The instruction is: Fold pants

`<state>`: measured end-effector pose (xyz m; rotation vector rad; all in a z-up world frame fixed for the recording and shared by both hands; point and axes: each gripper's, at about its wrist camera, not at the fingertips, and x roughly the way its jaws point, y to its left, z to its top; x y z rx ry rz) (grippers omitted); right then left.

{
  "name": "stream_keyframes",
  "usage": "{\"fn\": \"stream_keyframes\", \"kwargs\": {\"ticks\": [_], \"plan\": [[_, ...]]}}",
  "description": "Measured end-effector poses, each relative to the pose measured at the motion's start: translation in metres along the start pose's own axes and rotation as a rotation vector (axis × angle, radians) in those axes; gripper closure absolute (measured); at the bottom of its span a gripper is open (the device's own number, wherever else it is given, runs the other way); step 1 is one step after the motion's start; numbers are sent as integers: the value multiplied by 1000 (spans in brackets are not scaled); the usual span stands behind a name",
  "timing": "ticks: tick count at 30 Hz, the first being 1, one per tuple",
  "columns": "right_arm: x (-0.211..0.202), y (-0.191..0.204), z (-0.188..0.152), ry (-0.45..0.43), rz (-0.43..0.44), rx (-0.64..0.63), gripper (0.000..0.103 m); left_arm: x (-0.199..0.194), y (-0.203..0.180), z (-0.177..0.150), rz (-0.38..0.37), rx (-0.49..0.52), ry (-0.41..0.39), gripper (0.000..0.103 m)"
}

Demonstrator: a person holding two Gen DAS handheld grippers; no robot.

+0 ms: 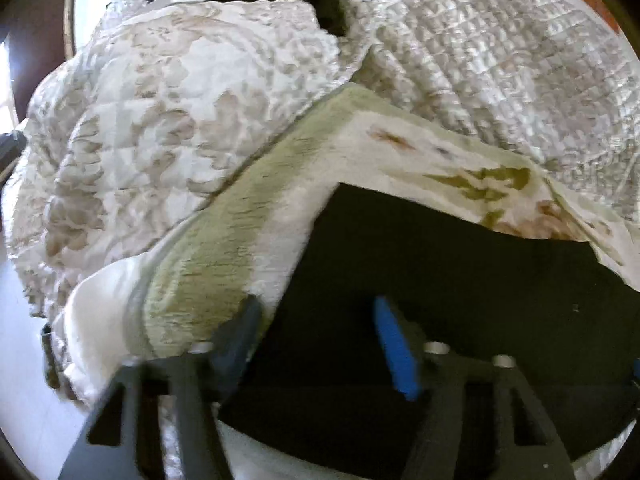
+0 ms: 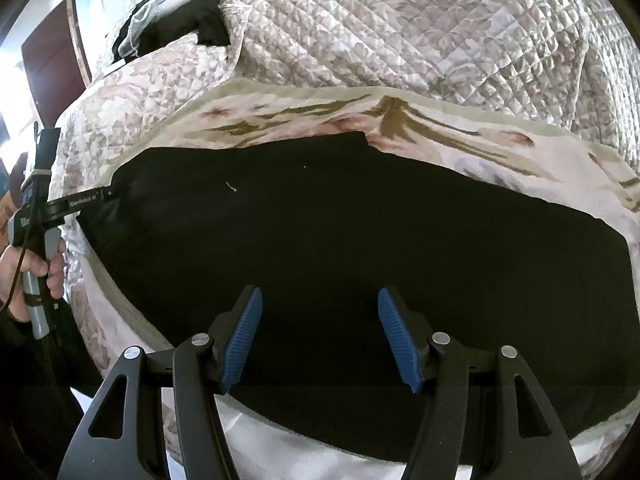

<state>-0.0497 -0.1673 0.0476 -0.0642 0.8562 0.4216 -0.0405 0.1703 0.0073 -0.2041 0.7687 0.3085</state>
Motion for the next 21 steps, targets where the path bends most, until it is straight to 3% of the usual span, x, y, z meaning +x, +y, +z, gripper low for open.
{"fn": "stream_keyframes", "kwargs": {"ticks": [3, 6, 12, 21], "plan": [[-1, -1, 0, -4, 5, 6, 42, -1, -11, 0, -30, 35, 1, 80], [-5, -3, -2, -10, 7, 12, 42, -2, -14, 2, -53, 21, 14, 92], [-21, -12, -6, -41, 13, 49, 42, -15, -13, 8, -229, -108, 27, 94], [-43, -33, -13, -92, 21, 103, 42, -45, -90, 24, -486, -82, 45, 95]]}}
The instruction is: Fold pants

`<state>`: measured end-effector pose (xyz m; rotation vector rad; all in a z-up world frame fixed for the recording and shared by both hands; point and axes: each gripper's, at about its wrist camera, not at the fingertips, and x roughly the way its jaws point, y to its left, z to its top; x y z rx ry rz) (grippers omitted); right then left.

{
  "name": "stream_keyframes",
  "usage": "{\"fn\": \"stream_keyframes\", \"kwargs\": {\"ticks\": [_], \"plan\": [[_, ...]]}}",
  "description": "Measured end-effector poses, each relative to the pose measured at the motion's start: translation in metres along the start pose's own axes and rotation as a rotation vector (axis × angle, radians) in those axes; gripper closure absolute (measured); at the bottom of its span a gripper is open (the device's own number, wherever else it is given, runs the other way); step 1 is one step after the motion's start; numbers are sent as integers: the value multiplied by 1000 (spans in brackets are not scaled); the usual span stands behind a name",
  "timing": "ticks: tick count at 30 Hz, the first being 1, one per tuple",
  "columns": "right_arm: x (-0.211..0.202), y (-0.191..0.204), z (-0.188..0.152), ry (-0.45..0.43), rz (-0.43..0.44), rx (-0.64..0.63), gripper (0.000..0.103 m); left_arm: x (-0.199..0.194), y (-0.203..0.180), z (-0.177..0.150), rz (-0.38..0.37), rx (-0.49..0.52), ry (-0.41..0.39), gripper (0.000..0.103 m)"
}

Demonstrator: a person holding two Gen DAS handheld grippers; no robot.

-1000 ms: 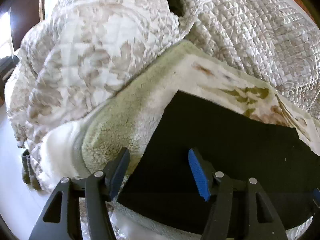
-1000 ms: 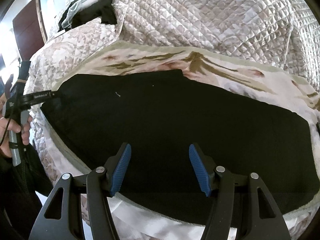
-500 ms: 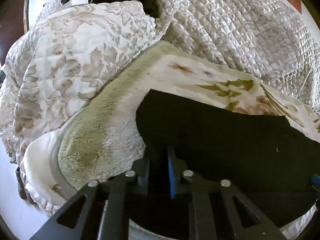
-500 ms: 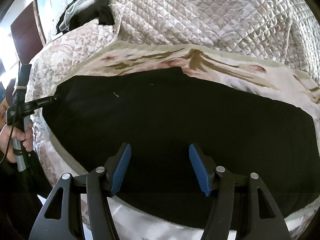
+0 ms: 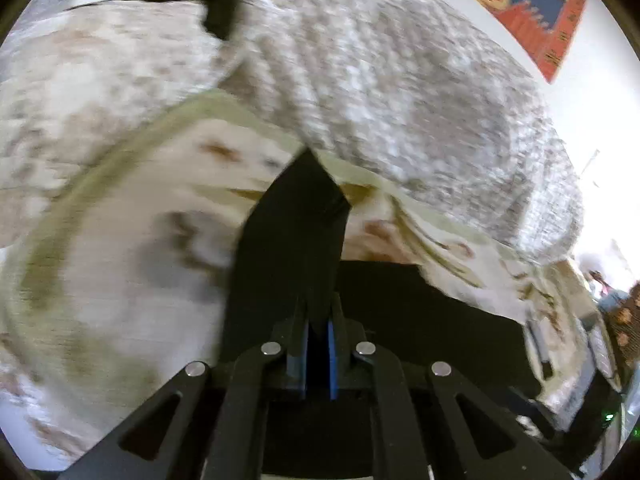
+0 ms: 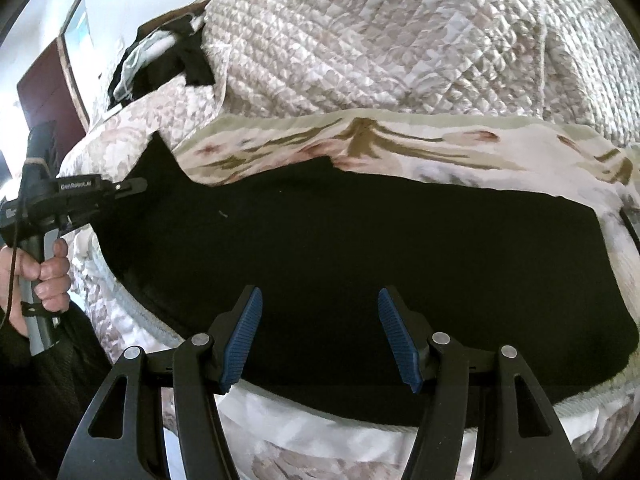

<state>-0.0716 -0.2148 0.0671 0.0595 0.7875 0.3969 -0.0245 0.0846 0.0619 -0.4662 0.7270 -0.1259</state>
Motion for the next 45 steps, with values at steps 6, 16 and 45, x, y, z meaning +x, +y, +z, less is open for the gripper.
{"fn": "stream_keyframes", "kwargs": {"ticks": [6, 16, 45], "plan": [[-13, -23, -7, -20, -21, 56, 42, 38, -70, -17, -120, 80, 96, 95], [-27, -52, -15, -27, -57, 130, 42, 85, -128, -70, -190, 193, 286, 92], [81, -39, 36, 146, 236, 296, 94, 50, -14, -5, 78, 51, 63, 67]]}}
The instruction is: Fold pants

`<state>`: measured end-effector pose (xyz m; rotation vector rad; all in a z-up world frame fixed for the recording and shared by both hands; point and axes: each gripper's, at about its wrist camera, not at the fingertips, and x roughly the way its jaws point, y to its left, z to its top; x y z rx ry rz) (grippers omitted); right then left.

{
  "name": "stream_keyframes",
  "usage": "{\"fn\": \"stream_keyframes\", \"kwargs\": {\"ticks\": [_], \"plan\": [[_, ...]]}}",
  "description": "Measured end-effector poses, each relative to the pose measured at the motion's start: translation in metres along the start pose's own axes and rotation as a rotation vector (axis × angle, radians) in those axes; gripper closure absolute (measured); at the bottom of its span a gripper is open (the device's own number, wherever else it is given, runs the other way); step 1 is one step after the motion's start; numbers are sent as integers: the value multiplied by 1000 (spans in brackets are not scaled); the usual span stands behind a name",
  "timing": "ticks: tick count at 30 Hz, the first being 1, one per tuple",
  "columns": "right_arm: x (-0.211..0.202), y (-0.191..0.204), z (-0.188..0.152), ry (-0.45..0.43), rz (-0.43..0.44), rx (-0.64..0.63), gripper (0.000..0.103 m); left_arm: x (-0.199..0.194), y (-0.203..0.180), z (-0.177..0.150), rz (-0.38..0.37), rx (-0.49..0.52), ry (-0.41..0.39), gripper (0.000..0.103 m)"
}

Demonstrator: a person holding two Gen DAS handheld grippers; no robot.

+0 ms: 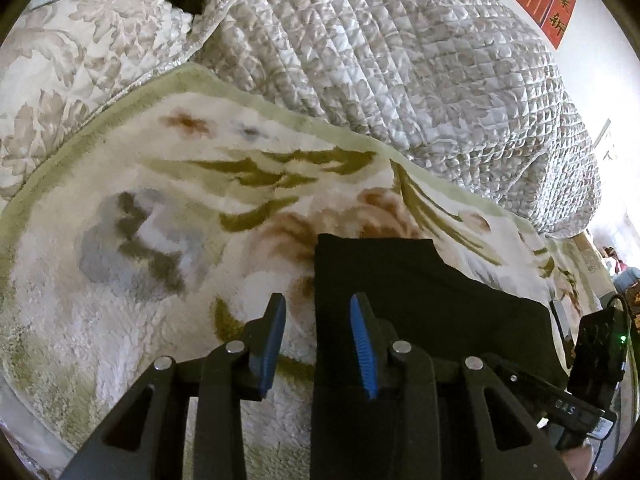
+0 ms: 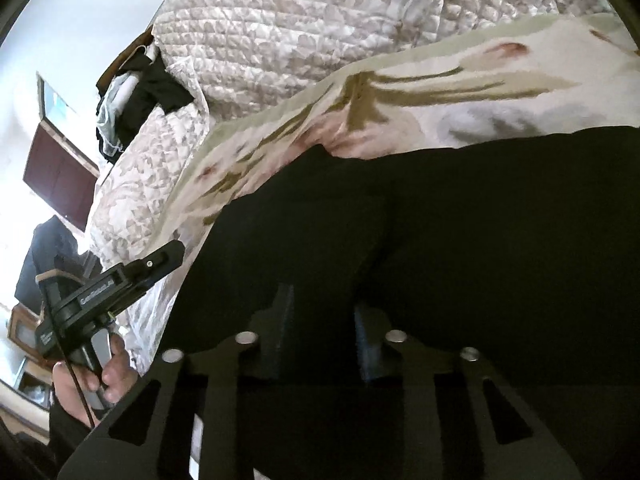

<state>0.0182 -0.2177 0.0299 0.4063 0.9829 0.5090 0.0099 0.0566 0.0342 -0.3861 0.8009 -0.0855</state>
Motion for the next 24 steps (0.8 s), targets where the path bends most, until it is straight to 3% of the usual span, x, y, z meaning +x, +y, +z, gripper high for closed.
{"fn": "stream_keyframes", "kwargs": {"ticks": [1, 6, 11, 15, 17, 20, 24], "plan": [[1, -1, 2, 1, -12, 8, 101, -1, 1, 0, 3, 1, -2, 67], [-20, -4, 7, -77, 6, 23, 101, -2, 4, 0, 4, 2, -10, 67], [-8, -21, 1, -39, -6, 51, 101, 2, -3, -2, -10, 33, 5, 67], [-15, -17, 5, -39, -43, 40, 97, 2, -10, -2, -23, 58, 2, 67], [-26, -15, 6, -76, -79, 19, 92, -1, -15, 0, -44, 74, -17, 67], [-40, -12, 8, -116, -92, -8, 91, 1, -28, 6, -78, 103, -33, 67], [-32, -6, 17, -105, -96, -40, 91, 26, -42, 11, -78, 130, 29, 67]]}}
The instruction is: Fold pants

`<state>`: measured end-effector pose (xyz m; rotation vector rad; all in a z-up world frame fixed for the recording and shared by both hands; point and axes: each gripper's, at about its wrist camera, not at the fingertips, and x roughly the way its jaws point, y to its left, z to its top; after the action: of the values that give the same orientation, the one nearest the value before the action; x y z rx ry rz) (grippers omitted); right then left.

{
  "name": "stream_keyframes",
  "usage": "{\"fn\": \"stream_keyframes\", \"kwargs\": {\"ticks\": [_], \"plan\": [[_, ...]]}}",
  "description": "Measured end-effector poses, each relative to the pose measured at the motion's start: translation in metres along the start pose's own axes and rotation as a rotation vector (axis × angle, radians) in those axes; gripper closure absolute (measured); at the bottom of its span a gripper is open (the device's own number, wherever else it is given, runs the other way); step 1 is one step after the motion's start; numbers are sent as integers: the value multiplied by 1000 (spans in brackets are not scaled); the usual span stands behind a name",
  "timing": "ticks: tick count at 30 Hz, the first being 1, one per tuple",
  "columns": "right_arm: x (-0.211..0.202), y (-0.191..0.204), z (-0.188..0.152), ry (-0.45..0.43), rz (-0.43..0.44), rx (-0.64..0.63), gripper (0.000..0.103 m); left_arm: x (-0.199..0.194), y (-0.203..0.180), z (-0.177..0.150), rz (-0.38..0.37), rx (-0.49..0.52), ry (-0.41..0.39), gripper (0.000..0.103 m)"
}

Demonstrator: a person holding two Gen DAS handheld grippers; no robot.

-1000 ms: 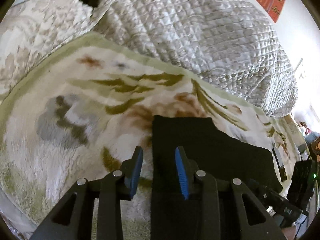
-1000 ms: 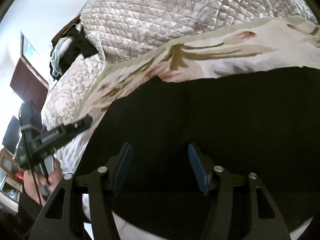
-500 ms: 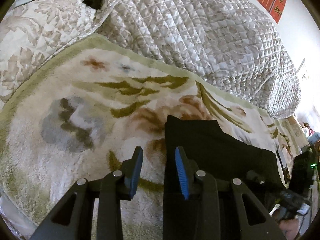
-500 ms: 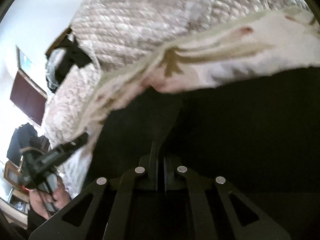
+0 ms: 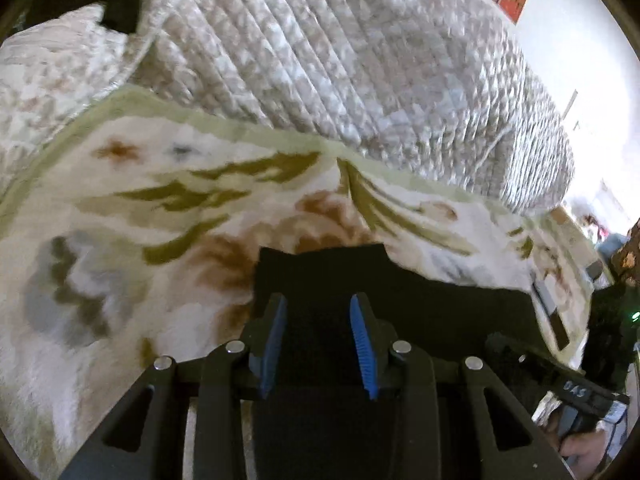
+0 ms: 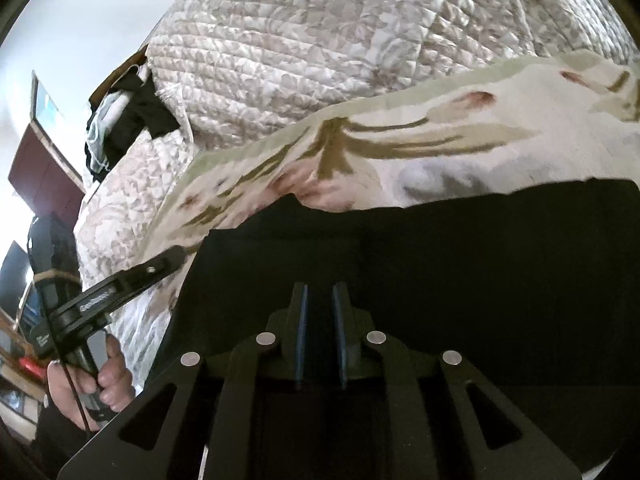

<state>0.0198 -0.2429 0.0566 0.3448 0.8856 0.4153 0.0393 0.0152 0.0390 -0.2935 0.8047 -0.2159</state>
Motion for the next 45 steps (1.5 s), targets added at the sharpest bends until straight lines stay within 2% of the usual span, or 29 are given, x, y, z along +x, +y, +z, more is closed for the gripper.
{"fn": "stream_keyframes", "kwargs": {"ticks": [2, 3, 5, 10, 16, 20, 26, 30, 31, 39, 45], "plan": [[11, 1, 6, 18, -12, -19, 91, 18, -1, -4, 57, 20, 73, 67], [16, 0, 7, 29, -22, -24, 91, 25, 1, -6, 62, 19, 94, 67], [32, -7, 11, 78, -79, -10, 91, 22, 0, -7, 64, 29, 78, 67], [12, -7, 7, 35, -70, -23, 91, 10, 1, -12, 36, 7, 62, 67], [-17, 14, -31, 27, -33, -88, 91, -22, -9, -37, 13, 38, 27, 67], [-17, 22, -66, 73, -43, -171, 91, -35, -17, -61, 2, 60, 34, 67], [-39, 30, -71, 42, -68, -199, 91, -49, -23, -84, 11, 83, 35, 67], [-33, 32, -84, 75, -73, -218, 91, -54, -20, -93, 20, 75, 29, 67], [-35, 31, -87, 57, -69, -217, 91, -55, -20, -95, 23, 75, 28, 67], [-42, 35, -79, 50, -72, -199, 91, -58, -19, -98, 24, 77, 27, 67], [-27, 39, -53, 29, -77, -190, 91, -54, -22, -89, 61, 81, 54, 67]]}}
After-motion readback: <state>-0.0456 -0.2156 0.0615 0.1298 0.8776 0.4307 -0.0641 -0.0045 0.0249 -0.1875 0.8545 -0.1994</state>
